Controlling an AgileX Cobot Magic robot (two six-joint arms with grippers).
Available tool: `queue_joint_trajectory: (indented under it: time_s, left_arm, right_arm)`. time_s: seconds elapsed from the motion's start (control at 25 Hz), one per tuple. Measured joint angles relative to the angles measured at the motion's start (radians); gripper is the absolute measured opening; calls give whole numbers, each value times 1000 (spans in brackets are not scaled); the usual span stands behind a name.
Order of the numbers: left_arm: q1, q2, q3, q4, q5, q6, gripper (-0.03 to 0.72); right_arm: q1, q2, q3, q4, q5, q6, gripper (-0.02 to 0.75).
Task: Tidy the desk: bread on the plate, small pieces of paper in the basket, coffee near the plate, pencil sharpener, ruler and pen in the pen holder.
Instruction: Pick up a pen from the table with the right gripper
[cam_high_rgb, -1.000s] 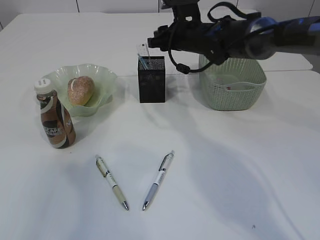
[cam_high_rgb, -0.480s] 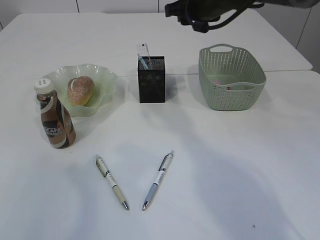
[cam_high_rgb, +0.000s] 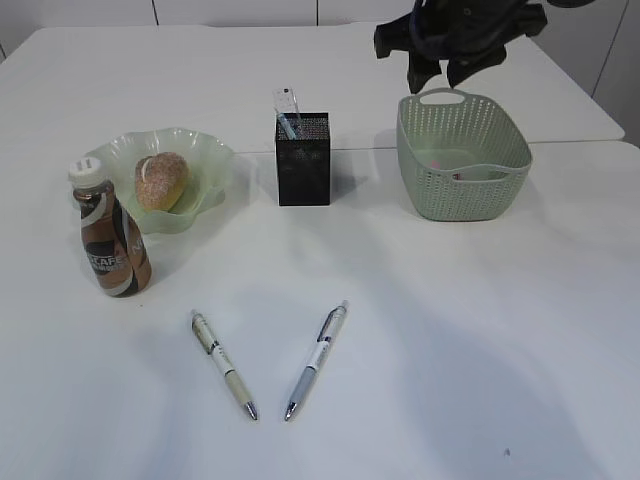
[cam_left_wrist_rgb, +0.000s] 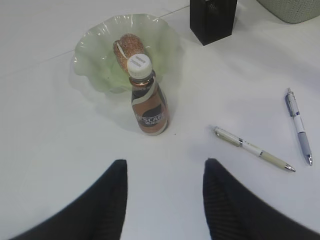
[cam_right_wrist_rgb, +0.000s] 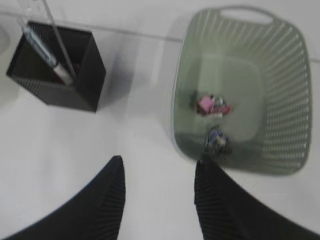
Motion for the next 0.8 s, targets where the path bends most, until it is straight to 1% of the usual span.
queue_joint_trajectory:
  time_s: [0.08, 0.24, 0.28, 0.32, 0.4, 0.64, 0.8]
  left_arm:
    - [0, 0, 0, -11, 0, 0, 347]
    - [0, 0, 0, -21, 0, 0, 347]
    - [0, 0, 0, -22, 4, 0, 347]
    - [0, 0, 0, -23, 8, 0, 347]
    - [0, 0, 0, -27, 24, 0, 347]
    - [0, 0, 0, -32, 67, 0, 347]
    - [0, 0, 0, -33, 91, 0, 347]
  right_arm:
    - [0, -9, 0, 53, 84, -21, 375]
    - [0, -20, 0, 144, 188, -45, 374]
    - [0, -20, 0, 144, 188, -45, 374]
    - [0, -32, 0, 169, 229, -48, 374]
    - [0, -44, -1, 186, 258, -48, 374]
    - [2, -89, -1, 237, 278, -46, 374]
    - [25, -109, -1, 239, 280, -37, 374]
